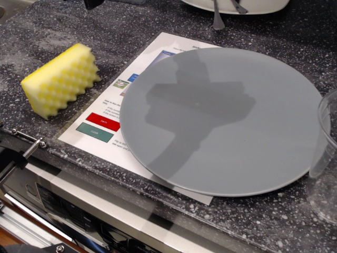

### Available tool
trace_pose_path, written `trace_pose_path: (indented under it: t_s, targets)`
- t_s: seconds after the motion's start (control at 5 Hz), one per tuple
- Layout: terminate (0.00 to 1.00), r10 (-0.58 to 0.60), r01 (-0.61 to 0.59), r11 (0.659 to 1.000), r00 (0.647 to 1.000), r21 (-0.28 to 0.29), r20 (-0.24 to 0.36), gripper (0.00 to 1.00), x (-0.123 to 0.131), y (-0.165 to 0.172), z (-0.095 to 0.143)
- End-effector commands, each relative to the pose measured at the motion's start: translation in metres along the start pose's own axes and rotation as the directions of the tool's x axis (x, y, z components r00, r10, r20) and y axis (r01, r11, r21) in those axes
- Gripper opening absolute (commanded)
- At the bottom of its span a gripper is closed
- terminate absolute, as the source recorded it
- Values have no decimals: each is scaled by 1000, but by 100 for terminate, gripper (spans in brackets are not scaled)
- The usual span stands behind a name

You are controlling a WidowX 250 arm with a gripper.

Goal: Pick up sponge and wipe plate

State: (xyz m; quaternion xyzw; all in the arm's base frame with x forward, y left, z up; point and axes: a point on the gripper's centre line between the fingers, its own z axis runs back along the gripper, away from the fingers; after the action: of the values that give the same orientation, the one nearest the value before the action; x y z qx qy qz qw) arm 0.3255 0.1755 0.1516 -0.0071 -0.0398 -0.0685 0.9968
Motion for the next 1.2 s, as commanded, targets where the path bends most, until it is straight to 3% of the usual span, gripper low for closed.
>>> trace_pose_path:
  t_s: [0.0,0.6,1.0]
  targets:
    - [0,0,0,1000,1000,0,0,100,0,0,0]
    - [0,-71,71,997,997,1,-7,100,-36,9,-22]
    - [0,-128,128,992,992,-6,19,100,-50,7,-45]
